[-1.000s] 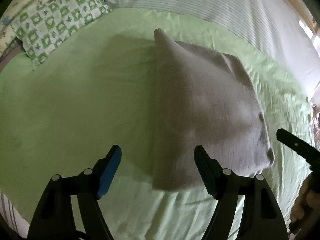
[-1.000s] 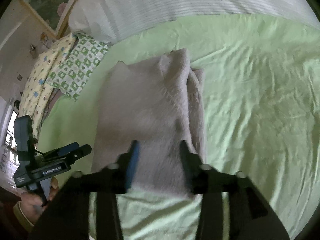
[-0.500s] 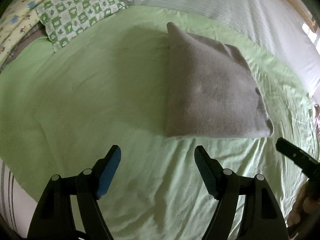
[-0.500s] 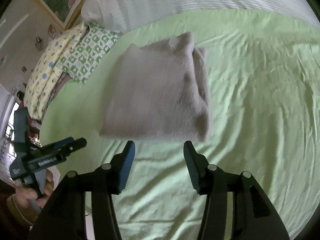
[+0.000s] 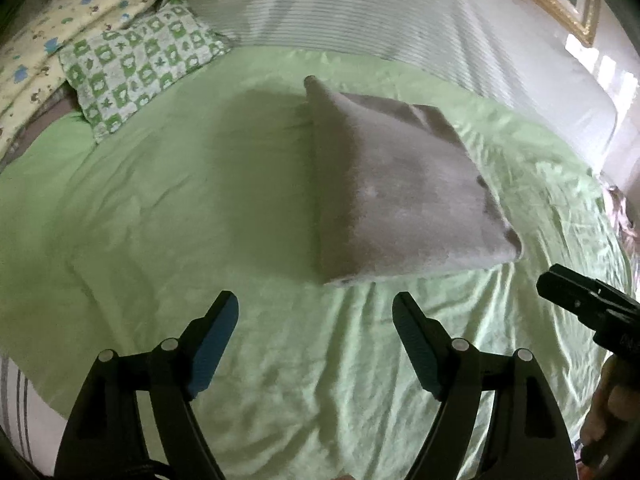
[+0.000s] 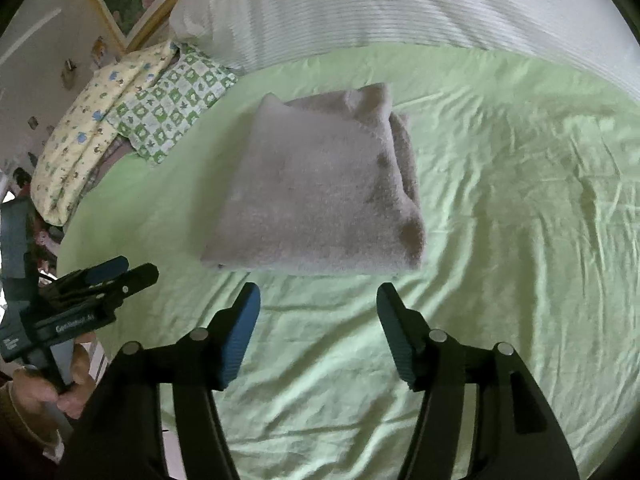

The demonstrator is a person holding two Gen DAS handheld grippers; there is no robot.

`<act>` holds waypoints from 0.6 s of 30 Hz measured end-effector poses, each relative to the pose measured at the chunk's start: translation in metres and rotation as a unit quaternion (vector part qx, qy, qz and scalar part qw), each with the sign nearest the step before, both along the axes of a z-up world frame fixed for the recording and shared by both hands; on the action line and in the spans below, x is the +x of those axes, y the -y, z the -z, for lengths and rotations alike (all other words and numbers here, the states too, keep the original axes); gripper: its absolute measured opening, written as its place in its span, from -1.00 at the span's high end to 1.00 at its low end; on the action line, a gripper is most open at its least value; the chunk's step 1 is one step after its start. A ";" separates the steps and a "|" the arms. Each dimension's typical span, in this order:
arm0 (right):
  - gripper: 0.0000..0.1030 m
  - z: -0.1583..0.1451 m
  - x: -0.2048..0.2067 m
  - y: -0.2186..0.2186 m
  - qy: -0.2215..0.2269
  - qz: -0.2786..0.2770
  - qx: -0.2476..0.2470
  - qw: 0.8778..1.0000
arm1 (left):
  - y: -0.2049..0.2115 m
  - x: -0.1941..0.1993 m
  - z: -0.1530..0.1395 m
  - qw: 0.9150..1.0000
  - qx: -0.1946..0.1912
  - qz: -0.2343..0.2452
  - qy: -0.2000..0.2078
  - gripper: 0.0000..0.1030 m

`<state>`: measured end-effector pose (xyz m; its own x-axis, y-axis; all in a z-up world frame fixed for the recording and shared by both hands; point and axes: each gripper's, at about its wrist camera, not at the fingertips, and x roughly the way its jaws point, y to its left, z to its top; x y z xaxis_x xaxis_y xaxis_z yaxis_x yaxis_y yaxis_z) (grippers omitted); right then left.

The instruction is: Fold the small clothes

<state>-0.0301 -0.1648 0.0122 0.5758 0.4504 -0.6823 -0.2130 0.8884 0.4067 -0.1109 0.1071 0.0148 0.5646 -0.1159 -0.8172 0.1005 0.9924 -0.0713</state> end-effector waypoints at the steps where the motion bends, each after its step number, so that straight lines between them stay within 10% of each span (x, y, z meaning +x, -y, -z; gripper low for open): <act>1: -0.21 -0.001 -0.002 0.000 0.003 0.002 0.003 1.000 | 0.000 -0.001 0.000 1.000 0.000 0.002 0.002 -0.56; 18: -0.52 -0.007 -0.014 0.000 0.049 0.031 -0.009 0.998 | 0.011 0.011 0.005 1.000 0.013 0.003 0.013 -0.58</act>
<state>-0.0445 -0.1644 0.0192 0.6667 0.3993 -0.6293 -0.1952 0.9084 0.3696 -0.1002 0.0956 0.0101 0.5849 -0.0980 -0.8052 0.1082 0.9932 -0.0423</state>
